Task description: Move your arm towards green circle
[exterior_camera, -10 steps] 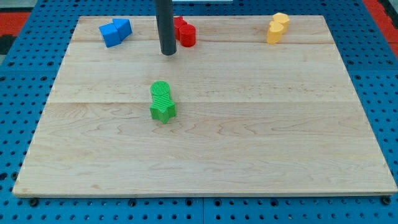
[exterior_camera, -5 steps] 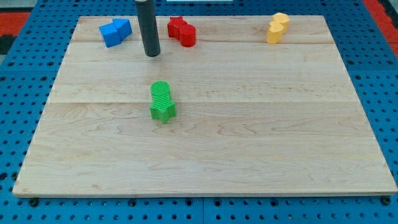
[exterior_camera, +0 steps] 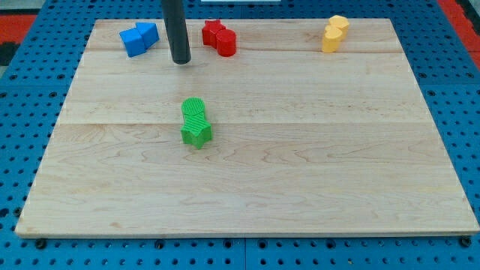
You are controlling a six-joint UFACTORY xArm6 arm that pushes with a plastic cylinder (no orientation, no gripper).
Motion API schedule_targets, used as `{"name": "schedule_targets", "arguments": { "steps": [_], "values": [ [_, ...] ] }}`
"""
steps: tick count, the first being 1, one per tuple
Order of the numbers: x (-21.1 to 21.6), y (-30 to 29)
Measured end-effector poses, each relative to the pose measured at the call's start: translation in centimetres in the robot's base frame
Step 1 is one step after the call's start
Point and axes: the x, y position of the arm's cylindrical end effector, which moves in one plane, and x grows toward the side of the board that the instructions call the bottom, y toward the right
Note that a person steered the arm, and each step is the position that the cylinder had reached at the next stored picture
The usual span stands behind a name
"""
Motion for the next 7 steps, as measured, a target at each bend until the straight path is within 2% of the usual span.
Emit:
{"name": "schedule_targets", "arguments": {
  "steps": [7],
  "values": [
    [1.3, 0.1]
  ]
}}
